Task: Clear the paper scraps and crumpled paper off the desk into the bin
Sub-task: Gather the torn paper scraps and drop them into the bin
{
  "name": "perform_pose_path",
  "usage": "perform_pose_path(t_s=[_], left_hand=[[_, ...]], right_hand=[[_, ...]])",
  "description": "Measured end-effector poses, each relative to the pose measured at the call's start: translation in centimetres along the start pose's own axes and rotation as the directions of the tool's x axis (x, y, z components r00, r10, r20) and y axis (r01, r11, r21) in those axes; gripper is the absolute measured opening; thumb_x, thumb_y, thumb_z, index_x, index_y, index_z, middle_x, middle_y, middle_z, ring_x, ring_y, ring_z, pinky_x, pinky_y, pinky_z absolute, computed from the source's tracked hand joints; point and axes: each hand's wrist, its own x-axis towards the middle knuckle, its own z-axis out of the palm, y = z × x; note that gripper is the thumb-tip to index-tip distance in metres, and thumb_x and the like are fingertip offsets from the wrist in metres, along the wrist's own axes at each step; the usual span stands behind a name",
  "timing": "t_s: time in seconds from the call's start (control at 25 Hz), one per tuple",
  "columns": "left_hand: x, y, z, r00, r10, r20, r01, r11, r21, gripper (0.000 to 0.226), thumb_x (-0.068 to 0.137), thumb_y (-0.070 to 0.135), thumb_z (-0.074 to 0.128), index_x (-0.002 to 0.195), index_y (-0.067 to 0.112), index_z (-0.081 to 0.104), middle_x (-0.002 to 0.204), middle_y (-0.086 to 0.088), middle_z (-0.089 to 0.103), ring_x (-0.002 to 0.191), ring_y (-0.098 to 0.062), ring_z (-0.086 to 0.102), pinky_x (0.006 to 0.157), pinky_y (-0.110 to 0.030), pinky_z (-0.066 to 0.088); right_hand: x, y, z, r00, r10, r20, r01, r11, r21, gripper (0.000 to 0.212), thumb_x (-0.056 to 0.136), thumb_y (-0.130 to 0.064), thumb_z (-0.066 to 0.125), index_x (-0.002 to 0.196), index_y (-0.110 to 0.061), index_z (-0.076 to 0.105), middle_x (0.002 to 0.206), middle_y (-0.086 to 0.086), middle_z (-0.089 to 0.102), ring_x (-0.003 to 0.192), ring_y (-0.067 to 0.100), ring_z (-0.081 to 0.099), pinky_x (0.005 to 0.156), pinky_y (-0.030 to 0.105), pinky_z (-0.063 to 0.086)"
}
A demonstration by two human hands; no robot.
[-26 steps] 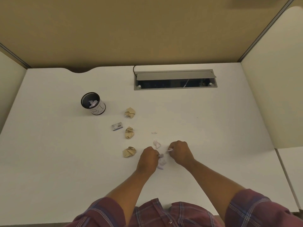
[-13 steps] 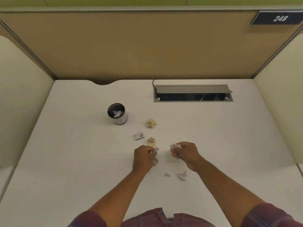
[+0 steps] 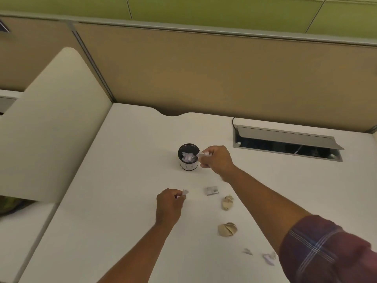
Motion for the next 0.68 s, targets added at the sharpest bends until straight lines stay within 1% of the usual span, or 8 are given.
perform_pose_path(t_s=[0.08, 0.16, 0.2, 0.28, 0.32, 0.4, 0.52, 0.68], left_hand=[[0.7, -1.6, -1.4, 0.999, -0.017, -0.031, 0.017, 1.000, -0.011, 0.021, 0.089, 0.024, 0.077, 0.068, 0.020, 0.077, 0.063, 0.012, 0.067, 0.066, -0.016, 0.069, 0.071, -0.043, 0.061], [1.0, -3.0, -2.4, 0.998, -0.033, -0.055, 0.031, 0.999, -0.025, 0.031, 0.090, 0.027, 0.077, 0.060, 0.018, 0.070, 0.065, -0.002, 0.070, 0.066, -0.022, 0.069, 0.070, -0.044, 0.060], [1.2, -3.5, -2.8, 0.997, -0.043, -0.061, 0.041, 0.999, -0.030, 0.034, 0.090, 0.027, 0.076, 0.060, 0.014, 0.068, 0.067, -0.008, 0.071, 0.066, -0.025, 0.069, 0.070, -0.046, 0.060], [1.5, -4.4, -3.5, 0.995, -0.062, -0.074, 0.059, 0.997, -0.040, 0.033, 0.090, 0.025, 0.076, 0.061, 0.012, 0.068, 0.069, -0.013, 0.070, 0.068, -0.027, 0.068, 0.071, -0.047, 0.059], [1.7, -4.8, -3.7, 0.994, -0.068, -0.080, 0.065, 0.997, -0.047, 0.030, 0.089, 0.024, 0.077, 0.063, 0.011, 0.071, 0.068, -0.011, 0.070, 0.068, -0.027, 0.068, 0.072, -0.047, 0.059], [1.9, -5.2, -4.2, 0.993, -0.076, -0.092, 0.069, 0.995, -0.070, 0.021, 0.088, 0.022, 0.078, 0.070, 0.012, 0.077, 0.069, -0.006, 0.071, 0.069, -0.027, 0.069, 0.073, -0.049, 0.060], [2.5, -5.2, -4.4, 0.992, -0.080, -0.094, 0.071, 0.993, -0.091, 0.016, 0.088, 0.019, 0.078, 0.074, 0.012, 0.078, 0.072, -0.005, 0.072, 0.069, -0.029, 0.070, 0.073, -0.051, 0.061], [3.9, -3.4, -4.2, 0.995, -0.056, -0.086, 0.045, 0.992, -0.118, 0.010, 0.086, 0.016, 0.078, 0.077, 0.011, 0.080, 0.077, -0.007, 0.073, 0.071, -0.031, 0.072, 0.073, -0.052, 0.062]], right_hand=[[2.1, -2.1, 2.4, 0.996, -0.089, 0.009, 0.088, 0.958, -0.274, 0.009, 0.078, -0.006, 0.076, 0.070, -0.008, 0.071, 0.073, 0.004, 0.070, 0.059, 0.016, 0.067, 0.053, 0.020, 0.053], [3.7, -3.4, 4.5, 0.991, -0.119, 0.063, 0.135, 0.859, -0.494, 0.009, 0.080, -0.008, 0.071, 0.073, -0.013, 0.070, 0.069, -0.004, 0.065, 0.064, 0.016, 0.062, 0.050, 0.017, 0.045], [4.3, -3.5, 5.3, 0.986, -0.122, 0.114, 0.166, 0.783, -0.599, 0.003, 0.082, -0.011, 0.071, 0.079, -0.011, 0.071, 0.071, -0.004, 0.065, 0.069, 0.017, 0.063, 0.053, 0.019, 0.047], [5.2, -3.2, 6.6, 0.970, -0.137, 0.199, 0.241, 0.616, -0.750, 0.014, 0.085, -0.016, 0.070, 0.095, -0.007, 0.073, 0.090, 0.004, 0.070, 0.086, 0.024, 0.067, 0.072, 0.029, 0.055], [5.5, -2.8, 7.0, 0.965, -0.136, 0.226, 0.263, 0.573, -0.777, 0.018, 0.086, -0.015, 0.069, 0.102, -0.006, 0.073, 0.101, 0.009, 0.070, 0.095, 0.026, 0.067, 0.079, 0.031, 0.054], [5.8, -2.0, 7.5, 0.962, -0.125, 0.242, 0.270, 0.574, -0.773, 0.021, 0.088, -0.010, 0.066, 0.108, -0.006, 0.071, 0.111, 0.013, 0.066, 0.101, 0.028, 0.066, 0.076, 0.027, 0.049], [5.8, -1.2, 7.4, 0.952, -0.193, 0.238, 0.306, 0.565, -0.766, 0.016, 0.089, -0.009, 0.066, 0.104, -0.008, 0.071, 0.104, 0.012, 0.061, 0.096, 0.029, 0.065, 0.071, 0.024, 0.040], [5.5, -0.8, 5.5, 0.942, -0.285, 0.177, 0.323, 0.625, -0.710, 0.027, 0.086, 0.000, 0.064, 0.111, -0.009, 0.073, 0.108, 0.013, 0.064, 0.094, 0.024, 0.061, 0.074, 0.026, 0.044]])
